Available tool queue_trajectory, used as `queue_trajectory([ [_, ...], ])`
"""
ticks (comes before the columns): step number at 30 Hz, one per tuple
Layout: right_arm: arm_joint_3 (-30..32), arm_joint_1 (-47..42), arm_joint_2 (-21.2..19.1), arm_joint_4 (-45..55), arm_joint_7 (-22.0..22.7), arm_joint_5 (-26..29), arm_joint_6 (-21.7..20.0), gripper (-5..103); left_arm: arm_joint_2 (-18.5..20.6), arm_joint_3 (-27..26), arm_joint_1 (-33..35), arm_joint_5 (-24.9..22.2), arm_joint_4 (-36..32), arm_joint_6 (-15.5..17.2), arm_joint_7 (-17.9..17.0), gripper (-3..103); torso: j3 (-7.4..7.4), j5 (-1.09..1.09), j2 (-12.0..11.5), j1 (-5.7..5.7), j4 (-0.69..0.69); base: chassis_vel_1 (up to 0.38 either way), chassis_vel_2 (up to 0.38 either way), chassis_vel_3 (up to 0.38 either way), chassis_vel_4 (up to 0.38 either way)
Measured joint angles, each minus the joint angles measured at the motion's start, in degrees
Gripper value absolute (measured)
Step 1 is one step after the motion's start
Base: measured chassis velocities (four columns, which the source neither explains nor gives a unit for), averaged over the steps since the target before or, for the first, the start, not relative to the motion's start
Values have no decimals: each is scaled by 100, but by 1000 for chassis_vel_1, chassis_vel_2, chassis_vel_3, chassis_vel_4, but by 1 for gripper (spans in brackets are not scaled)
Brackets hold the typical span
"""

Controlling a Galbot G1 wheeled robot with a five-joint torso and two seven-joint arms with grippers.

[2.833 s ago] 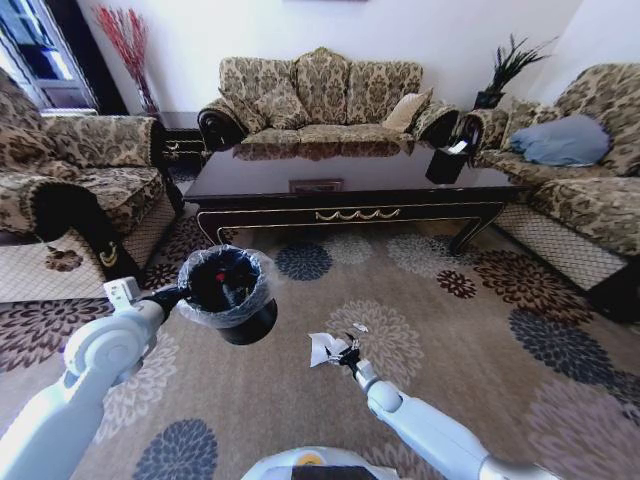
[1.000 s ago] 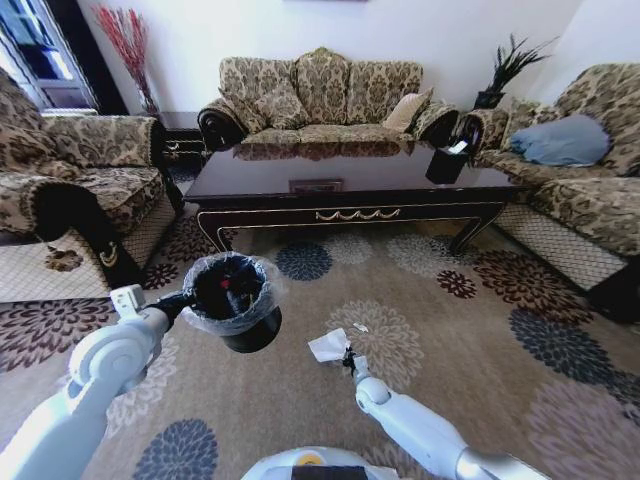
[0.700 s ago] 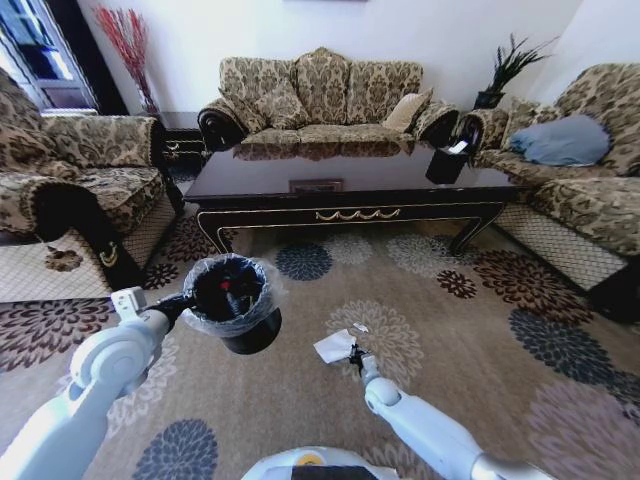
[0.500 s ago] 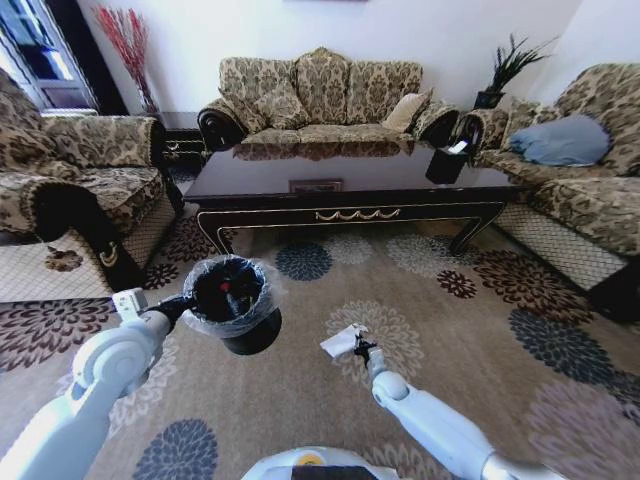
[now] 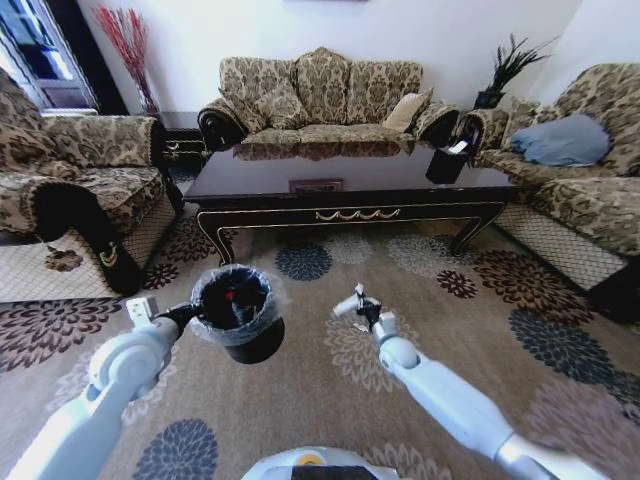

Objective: Move to the front of the table and pick up the trash from the floor, then place it into the trash bin.

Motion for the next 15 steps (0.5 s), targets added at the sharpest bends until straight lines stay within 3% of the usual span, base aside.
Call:
queue_trajectory([
  [15,-125,818,-49,1016,-722,1000,617,0,-150,793,-229,381,396,-3,106,4,0,-1,-1,0,1,0,0,0,0],
])
